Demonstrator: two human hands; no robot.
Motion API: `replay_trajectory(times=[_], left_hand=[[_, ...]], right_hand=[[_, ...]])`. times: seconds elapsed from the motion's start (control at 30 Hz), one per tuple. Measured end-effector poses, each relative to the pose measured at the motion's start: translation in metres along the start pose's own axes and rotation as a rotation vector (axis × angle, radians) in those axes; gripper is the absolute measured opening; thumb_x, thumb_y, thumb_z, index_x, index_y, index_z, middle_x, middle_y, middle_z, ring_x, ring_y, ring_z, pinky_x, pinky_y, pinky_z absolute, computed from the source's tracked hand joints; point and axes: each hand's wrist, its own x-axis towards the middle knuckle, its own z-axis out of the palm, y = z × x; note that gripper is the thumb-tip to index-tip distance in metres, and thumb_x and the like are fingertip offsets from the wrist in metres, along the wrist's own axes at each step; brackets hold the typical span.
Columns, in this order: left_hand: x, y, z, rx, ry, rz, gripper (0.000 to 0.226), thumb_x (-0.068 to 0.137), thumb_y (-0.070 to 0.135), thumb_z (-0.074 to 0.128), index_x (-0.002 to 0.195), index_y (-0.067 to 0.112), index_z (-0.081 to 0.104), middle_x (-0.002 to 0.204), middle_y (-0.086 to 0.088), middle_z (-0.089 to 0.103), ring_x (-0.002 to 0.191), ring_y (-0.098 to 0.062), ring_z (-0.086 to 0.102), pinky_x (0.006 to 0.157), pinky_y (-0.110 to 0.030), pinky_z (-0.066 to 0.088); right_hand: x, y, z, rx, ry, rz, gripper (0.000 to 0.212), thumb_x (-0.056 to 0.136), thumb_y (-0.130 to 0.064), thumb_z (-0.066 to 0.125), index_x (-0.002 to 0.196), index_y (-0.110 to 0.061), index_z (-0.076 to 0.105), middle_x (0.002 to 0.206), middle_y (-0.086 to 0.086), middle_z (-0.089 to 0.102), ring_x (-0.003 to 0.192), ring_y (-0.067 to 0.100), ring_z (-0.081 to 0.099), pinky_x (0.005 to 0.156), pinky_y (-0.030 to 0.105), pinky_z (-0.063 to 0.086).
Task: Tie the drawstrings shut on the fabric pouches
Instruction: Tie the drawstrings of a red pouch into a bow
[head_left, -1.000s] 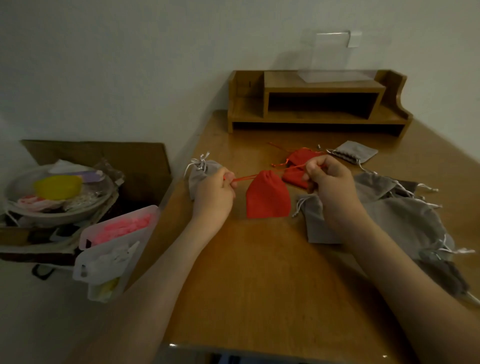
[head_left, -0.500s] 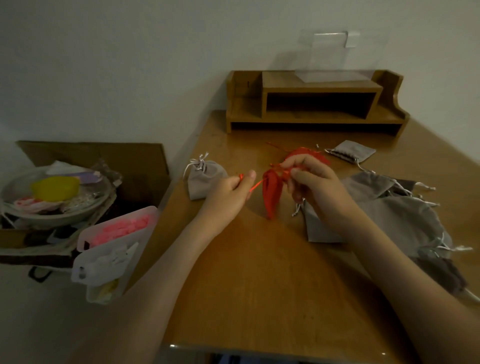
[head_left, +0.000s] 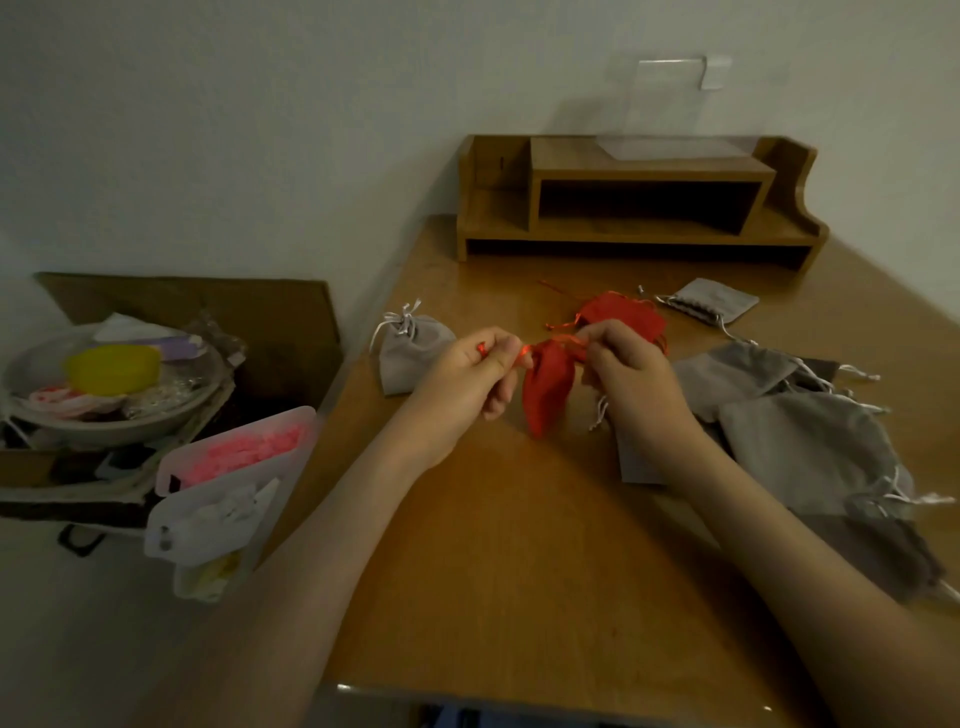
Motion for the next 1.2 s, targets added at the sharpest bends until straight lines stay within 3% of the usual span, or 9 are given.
replay_trajectory(times=[0.13, 0.27, 0.43, 0.53, 0.73, 0.8, 0.93, 1.1, 1.2], left_hand=[[-0.004, 0.001, 0.002, 0.122, -0.217, -0.089, 0.02, 0.1, 0.015, 0.045, 0.087, 0.015, 0.06, 0.059, 0.009, 0.056, 0.053, -0.005, 0.048, 0.049, -0.017, 0.037], [-0.005, 0.005, 0.003, 0.112, -0.285, -0.104, 0.012, 0.095, 0.011, 0.053, 0.09, 0.018, 0.063, 0.067, 0.008, 0.063, 0.06, -0.004, 0.055, 0.056, -0.017, 0.042], [-0.004, 0.003, 0.002, 0.064, -0.206, -0.055, 0.006, 0.091, 0.012, 0.059, 0.091, 0.017, 0.062, 0.073, 0.008, 0.066, 0.068, -0.004, 0.059, 0.064, -0.016, 0.046], [-0.004, 0.002, 0.001, 0.076, -0.127, 0.026, 0.008, 0.091, 0.013, 0.059, 0.089, 0.019, 0.063, 0.074, 0.013, 0.065, 0.07, 0.002, 0.058, 0.063, -0.012, 0.043], [-0.002, -0.003, 0.003, 0.241, 0.009, 0.186, 0.016, 0.094, 0.016, 0.057, 0.082, 0.025, 0.061, 0.069, 0.014, 0.061, 0.071, -0.002, 0.058, 0.069, -0.019, 0.046], [-0.001, -0.007, 0.003, 0.317, 0.063, 0.209, 0.017, 0.093, 0.019, 0.058, 0.079, 0.028, 0.059, 0.064, 0.015, 0.059, 0.065, 0.0, 0.056, 0.064, -0.017, 0.044], [0.0, -0.008, 0.003, 0.399, 0.129, 0.265, 0.019, 0.092, 0.023, 0.058, 0.074, 0.028, 0.055, 0.057, 0.015, 0.055, 0.054, 0.003, 0.049, 0.053, -0.015, 0.037], [0.001, -0.009, 0.002, 0.372, 0.083, 0.335, 0.023, 0.092, 0.019, 0.059, 0.075, 0.035, 0.058, 0.064, 0.013, 0.055, 0.063, 0.002, 0.05, 0.062, -0.016, 0.039], [0.003, -0.013, 0.004, 0.363, 0.066, 0.334, 0.016, 0.094, 0.02, 0.057, 0.085, 0.034, 0.057, 0.064, 0.017, 0.057, 0.066, 0.002, 0.053, 0.066, -0.018, 0.042]], right_hand=[[0.008, 0.006, -0.006, -0.223, 0.022, 0.052, 0.02, 0.095, -0.008, 0.046, 0.088, -0.008, 0.064, 0.09, 0.001, 0.05, 0.085, 0.015, 0.048, 0.069, 0.019, 0.035], [0.007, 0.002, -0.008, -0.037, 0.038, 0.143, 0.012, 0.094, -0.016, 0.051, 0.085, -0.015, 0.058, 0.083, 0.0, 0.056, 0.074, 0.016, 0.054, 0.062, 0.025, 0.04], [0.001, -0.003, -0.015, -0.054, -0.193, -0.126, 0.015, 0.097, -0.027, 0.053, 0.1, -0.019, 0.066, 0.09, -0.002, 0.066, 0.087, 0.014, 0.062, 0.08, 0.032, 0.047], [-0.004, -0.009, -0.012, -0.065, -0.348, -0.21, 0.02, 0.096, -0.028, 0.052, 0.102, -0.018, 0.069, 0.079, -0.01, 0.065, 0.073, 0.0, 0.058, 0.067, 0.016, 0.042], [-0.011, -0.023, -0.017, 0.124, -0.352, -0.043, 0.037, 0.091, -0.036, 0.051, 0.066, -0.011, 0.059, 0.043, -0.012, 0.043, 0.038, 0.0, 0.039, 0.044, 0.01, 0.028], [-0.012, -0.024, -0.017, 0.124, -0.411, 0.012, 0.038, 0.083, -0.042, 0.055, 0.066, -0.008, 0.057, 0.048, 0.0, 0.04, 0.039, 0.003, 0.031, 0.044, 0.016, 0.021], [-0.012, -0.023, -0.013, 0.173, -0.523, 0.111, 0.038, 0.08, -0.041, 0.057, 0.075, -0.004, 0.054, 0.049, -0.004, 0.031, 0.045, 0.012, 0.02, 0.046, 0.029, 0.012], [-0.01, -0.017, -0.009, 0.179, -0.456, 0.097, 0.018, 0.082, -0.029, 0.063, 0.09, -0.014, 0.057, 0.05, 0.003, 0.033, 0.042, 0.014, 0.023, 0.042, 0.024, 0.015], [-0.008, -0.012, -0.006, 0.166, -0.459, 0.088, 0.008, 0.09, -0.014, 0.063, 0.083, -0.019, 0.061, 0.046, 0.004, 0.042, 0.042, 0.014, 0.028, 0.046, 0.027, 0.017]])
